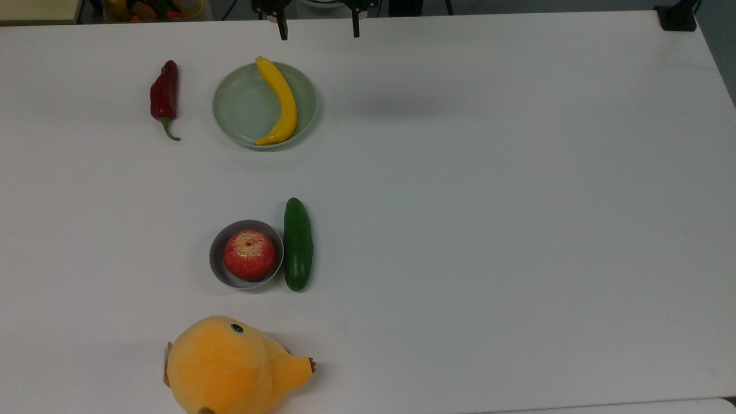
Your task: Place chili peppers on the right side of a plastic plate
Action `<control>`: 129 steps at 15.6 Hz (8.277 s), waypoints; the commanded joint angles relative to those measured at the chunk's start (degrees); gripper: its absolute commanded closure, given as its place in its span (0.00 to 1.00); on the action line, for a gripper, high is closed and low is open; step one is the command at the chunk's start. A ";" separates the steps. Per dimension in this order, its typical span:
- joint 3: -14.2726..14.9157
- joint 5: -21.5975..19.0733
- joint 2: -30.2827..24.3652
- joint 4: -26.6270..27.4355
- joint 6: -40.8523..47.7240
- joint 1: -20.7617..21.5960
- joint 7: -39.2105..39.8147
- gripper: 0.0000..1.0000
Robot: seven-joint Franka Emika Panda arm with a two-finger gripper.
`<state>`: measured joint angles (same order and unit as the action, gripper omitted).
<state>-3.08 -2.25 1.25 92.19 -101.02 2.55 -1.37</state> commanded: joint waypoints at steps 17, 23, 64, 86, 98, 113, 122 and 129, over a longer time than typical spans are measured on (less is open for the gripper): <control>0.80 0.05 -3.27 4.22 1.78 2.64 0.23 0.00; 0.88 0.84 -3.01 8.25 6.53 0.01 8.21 0.00; 24.00 8.84 10.79 23.91 -21.23 -7.38 26.86 0.03; 23.21 10.07 8.60 25.49 -18.52 -6.07 28.97 1.00; 21.01 5.42 7.36 25.14 -16.49 -5.01 28.45 0.04; 18.20 3.57 3.68 15.23 -5.80 -2.47 18.27 0.00; 10.22 1.37 -2.47 -2.62 9.96 -0.70 1.65 0.00; 6.95 1.37 -5.99 -1.76 9.44 5.26 -2.50 0.00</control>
<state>3.95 -0.16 -3.52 89.45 -91.77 5.64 -3.72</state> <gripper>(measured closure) 0.000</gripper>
